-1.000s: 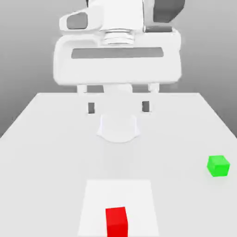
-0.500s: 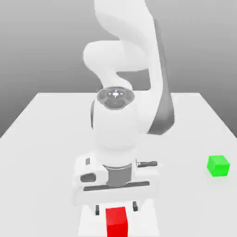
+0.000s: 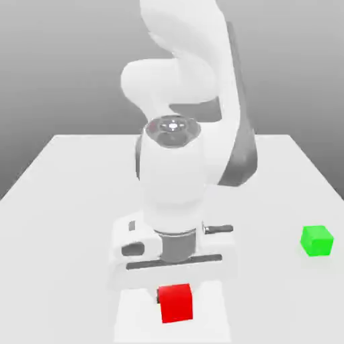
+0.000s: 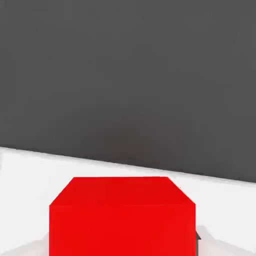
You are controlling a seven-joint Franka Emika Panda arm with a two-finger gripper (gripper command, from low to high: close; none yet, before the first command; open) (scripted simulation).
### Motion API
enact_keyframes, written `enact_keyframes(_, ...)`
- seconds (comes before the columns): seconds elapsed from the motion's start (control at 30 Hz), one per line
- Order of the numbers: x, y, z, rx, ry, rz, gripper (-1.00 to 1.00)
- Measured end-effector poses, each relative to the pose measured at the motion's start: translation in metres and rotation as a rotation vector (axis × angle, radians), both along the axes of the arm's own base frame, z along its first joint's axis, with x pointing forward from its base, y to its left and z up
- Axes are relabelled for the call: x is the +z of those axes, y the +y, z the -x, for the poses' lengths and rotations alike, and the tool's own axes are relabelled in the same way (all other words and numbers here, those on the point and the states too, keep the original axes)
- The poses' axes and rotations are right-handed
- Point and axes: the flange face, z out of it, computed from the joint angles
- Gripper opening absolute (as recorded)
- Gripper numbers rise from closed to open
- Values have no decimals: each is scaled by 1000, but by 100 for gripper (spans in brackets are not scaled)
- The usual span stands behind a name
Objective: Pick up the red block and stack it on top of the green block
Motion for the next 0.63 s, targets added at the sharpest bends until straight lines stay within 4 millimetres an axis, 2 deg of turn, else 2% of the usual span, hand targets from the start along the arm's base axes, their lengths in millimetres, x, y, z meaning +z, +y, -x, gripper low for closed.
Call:
enact_keyframes(0.1, 9, 75, 33, 190, 1, -10, -100)
enact_keyframes(0.17, 15, 137, 71, 360, 1, -12, -100)
enact_keyframes(0.23, 22, 212, 138, 605, -1, -8, -100)
enact_keyframes(0.27, 25, 240, 173, 716, -3, -3, -100)
enact_keyframes(0.33, 27, 280, 242, 917, -8, 9, -100)
enact_keyframes(0.37, 21, 294, 270, 995, -11, 12, -100)
enact_keyframes(0.4, 14, 300, 282, 1031, -13, 13, -100)
enact_keyframes(0.43, 6, 282, 250, 943, -12, 14, -100)
enact_keyframes(0.47, -6, 270, 231, 888, -12, 15, -100)
enact_keyframes(0.5, -17, 265, 224, 869, -12, 16, -100)
enact_keyframes(0.53, -28, 263, 222, 862, -12, 15, 100)
enact_keyframes(0.63, -28, 263, 222, 862, -12, 15, 100)
